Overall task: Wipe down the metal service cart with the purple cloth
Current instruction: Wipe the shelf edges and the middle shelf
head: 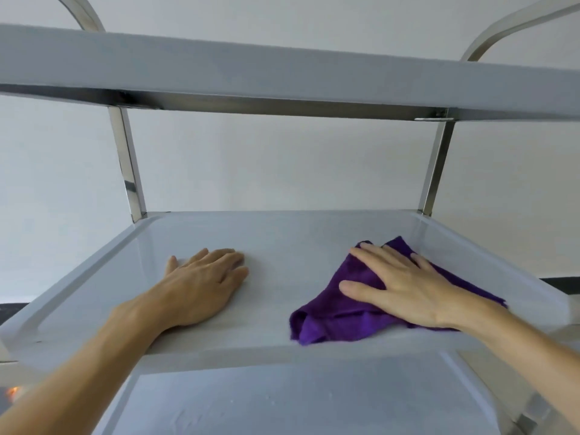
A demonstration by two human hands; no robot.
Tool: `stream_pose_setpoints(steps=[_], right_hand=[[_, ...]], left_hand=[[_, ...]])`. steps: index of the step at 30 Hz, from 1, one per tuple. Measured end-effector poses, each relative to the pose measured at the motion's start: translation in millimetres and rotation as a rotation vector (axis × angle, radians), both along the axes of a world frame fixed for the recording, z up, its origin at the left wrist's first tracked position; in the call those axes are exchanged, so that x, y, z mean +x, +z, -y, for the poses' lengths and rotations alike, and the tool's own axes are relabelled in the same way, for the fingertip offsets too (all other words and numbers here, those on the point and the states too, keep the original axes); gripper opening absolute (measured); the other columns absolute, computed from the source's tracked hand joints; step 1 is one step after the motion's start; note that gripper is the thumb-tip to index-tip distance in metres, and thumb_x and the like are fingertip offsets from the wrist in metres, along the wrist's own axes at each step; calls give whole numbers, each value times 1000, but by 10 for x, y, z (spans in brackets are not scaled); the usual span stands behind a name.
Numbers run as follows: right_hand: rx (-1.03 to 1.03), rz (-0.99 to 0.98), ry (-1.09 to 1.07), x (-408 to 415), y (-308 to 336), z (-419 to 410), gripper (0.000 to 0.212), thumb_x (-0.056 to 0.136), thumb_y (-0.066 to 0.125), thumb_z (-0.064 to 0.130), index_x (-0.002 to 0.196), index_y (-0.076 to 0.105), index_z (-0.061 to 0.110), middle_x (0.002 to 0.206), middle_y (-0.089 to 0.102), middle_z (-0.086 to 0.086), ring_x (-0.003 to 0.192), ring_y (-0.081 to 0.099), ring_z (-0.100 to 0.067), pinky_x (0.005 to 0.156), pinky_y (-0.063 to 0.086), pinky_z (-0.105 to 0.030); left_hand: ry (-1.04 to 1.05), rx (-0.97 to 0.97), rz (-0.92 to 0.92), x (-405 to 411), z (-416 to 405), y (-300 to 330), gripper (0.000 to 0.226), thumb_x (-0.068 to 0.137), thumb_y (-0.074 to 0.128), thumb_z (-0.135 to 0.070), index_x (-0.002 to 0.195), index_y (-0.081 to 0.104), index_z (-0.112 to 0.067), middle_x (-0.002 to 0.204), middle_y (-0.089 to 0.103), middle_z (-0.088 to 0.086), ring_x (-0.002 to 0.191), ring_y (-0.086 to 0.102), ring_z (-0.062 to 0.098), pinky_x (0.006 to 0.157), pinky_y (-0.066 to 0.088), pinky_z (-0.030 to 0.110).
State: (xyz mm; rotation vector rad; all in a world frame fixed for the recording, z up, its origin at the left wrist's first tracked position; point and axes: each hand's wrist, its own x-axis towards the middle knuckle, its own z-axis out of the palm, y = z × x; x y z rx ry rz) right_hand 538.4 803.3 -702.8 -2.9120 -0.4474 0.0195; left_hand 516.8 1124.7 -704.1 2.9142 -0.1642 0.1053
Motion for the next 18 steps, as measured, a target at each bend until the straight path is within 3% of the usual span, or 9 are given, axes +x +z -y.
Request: stream_pose_setpoints(steps=[4, 8, 10, 14, 18], right_hand=[[-30, -24, -319, 255, 80, 586, 110, 56, 7, 102, 151, 18, 49, 165, 2, 15, 153, 3, -14, 122, 4, -52], [6, -63, -299, 631, 98, 348, 68, 83, 19, 81, 137, 41, 47, 156, 31, 8, 148, 22, -22, 116, 4, -65], [53, -85, -268, 719, 137, -42, 63, 90, 25, 73, 136, 47, 36, 152, 35, 3, 145, 25, -26, 117, 5, -64], [42, -59, 19, 549, 125, -853, 89, 88, 34, 77, 157, 15, 26, 166, 12, 4, 153, 6, -15, 123, 2, -51], [41, -72, 279, 183, 28, -793, 101, 75, 31, 91, 157, 3, 37, 164, 1, 19, 142, -4, 12, 124, -3, -37]], left_hand=[[1, -4, -33, 21, -11, -42, 52, 102, 17, -55, 152, 22, -42, 161, 14, -23, 152, 7, 13, 121, 1, 54], [2, 14, -51, 39, 3, -65, 52, 103, 14, -53, 154, 17, -42, 162, 8, -24, 152, 2, 14, 121, -2, 54], [2, 22, -53, 36, 17, -63, 52, 103, 14, -51, 154, 17, -41, 162, 8, -23, 153, 3, 16, 121, -1, 55], [5, 25, -13, 31, 35, -58, 49, 104, 15, -46, 152, 24, -36, 162, 15, -20, 151, 10, 18, 119, 5, 59], [0, 23, 4, 31, 23, -62, 48, 105, 15, -45, 150, 27, -36, 161, 18, -22, 150, 13, 18, 118, 6, 61]])
